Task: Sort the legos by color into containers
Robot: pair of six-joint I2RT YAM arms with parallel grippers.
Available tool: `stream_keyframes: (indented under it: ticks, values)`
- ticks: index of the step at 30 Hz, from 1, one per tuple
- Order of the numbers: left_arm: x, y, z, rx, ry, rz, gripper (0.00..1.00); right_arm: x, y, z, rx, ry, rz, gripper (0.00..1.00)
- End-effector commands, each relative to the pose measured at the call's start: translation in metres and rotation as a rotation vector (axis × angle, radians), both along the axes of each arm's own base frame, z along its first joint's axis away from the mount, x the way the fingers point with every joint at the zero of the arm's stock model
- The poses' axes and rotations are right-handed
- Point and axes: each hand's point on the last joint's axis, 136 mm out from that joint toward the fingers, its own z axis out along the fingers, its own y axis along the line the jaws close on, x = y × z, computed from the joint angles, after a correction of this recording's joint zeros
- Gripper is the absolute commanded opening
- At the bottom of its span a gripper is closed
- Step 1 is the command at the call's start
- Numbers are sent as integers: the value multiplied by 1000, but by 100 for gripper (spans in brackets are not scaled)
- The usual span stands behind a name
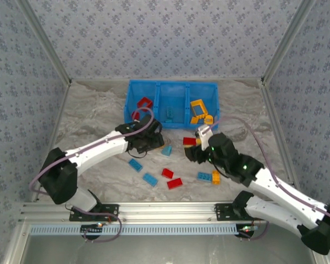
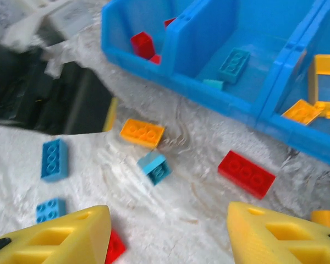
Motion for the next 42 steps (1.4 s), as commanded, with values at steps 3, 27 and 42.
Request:
stream_keyframes:
  ticks: [3,27,42]
  values:
    - [-31,-23,-5,46,75,-12,66,-22,-18,-13,-43,47,-49,61]
    - [-104,-60,-68,-258,346,586,66,-71,6,16,3,26,160,63]
    - [-99,-50,-92,-151,358,669,51,-79,-4,10,10,33,157,64]
